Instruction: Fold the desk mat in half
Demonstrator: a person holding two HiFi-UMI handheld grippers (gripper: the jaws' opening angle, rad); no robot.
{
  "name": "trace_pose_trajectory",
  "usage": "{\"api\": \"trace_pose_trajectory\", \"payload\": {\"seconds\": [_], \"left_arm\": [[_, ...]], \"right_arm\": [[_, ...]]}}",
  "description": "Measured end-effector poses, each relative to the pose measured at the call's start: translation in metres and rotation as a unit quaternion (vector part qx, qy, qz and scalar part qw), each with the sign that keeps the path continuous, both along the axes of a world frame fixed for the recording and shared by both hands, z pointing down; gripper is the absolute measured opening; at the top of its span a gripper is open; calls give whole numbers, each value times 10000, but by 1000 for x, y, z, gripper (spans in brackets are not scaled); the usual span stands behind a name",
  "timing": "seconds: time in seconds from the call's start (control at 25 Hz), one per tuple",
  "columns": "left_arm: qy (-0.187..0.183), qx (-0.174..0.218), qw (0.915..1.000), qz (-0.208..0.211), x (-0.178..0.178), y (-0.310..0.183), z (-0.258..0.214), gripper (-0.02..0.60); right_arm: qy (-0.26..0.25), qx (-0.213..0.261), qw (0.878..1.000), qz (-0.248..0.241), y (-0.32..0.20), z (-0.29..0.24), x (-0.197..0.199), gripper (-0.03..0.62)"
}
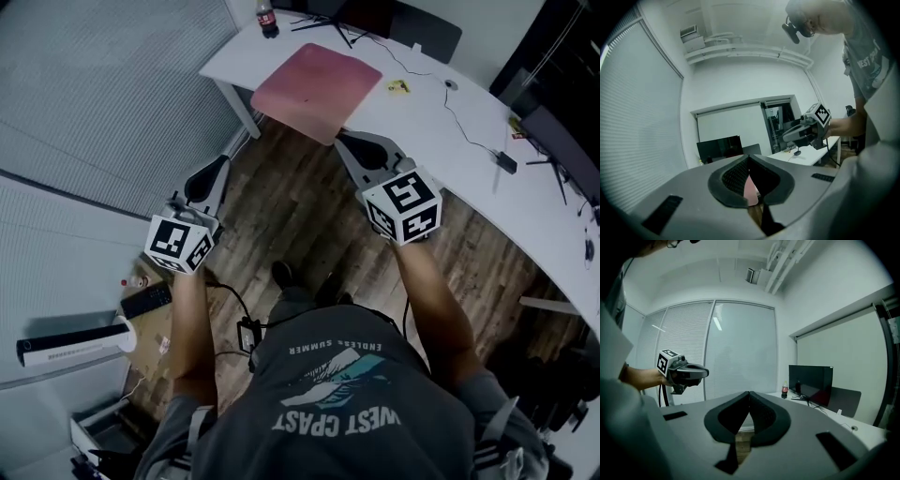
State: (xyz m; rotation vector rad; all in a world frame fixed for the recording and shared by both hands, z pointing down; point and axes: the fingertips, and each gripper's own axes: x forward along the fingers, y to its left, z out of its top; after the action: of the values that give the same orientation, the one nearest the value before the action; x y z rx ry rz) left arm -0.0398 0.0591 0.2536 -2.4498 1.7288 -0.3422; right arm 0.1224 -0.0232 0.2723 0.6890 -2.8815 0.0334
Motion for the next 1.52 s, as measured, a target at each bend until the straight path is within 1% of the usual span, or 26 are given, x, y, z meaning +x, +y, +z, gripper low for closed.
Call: {"api": "trace_pose_trajectory", "payload": {"seconds": [0.12, 0.32, 0.48, 0.68, 0.96, 1.32, 1.44, 1.52], "left_arm": [[82, 27, 9996, 260, -5, -28, 3, 17], [230, 62, 9963, 827, -19, -92, 12, 17], [352, 58, 9924, 1176, -39, -136, 19, 17], [331, -32, 9875, 1541, -70, -177, 27, 17], [320, -66, 9823, 1847, -109, -218, 37, 17], [322, -106, 9784, 2039, -153, -252, 55, 17], [241, -116, 9774, 2095, -162, -259, 64, 17], [107, -113, 9775, 2102, -168, -263, 73, 17]], "right_arm": [[106, 8, 9998, 187, -13, 4, -3, 25], [293, -34, 9970, 709, -48, 12, -12, 26], [416, -23, 9934, 1072, -75, 18, -30, 25], [530, -6, 9885, 1415, -105, 22, -57, 25], [630, -27, 9825, 1754, -132, 30, -93, 26], [934, 59, 9747, 2029, -157, 40, -125, 26], [1111, 89, 9726, 2040, -161, 49, -131, 26], [1222, 156, 9722, 1993, -165, 55, -136, 26]]}}
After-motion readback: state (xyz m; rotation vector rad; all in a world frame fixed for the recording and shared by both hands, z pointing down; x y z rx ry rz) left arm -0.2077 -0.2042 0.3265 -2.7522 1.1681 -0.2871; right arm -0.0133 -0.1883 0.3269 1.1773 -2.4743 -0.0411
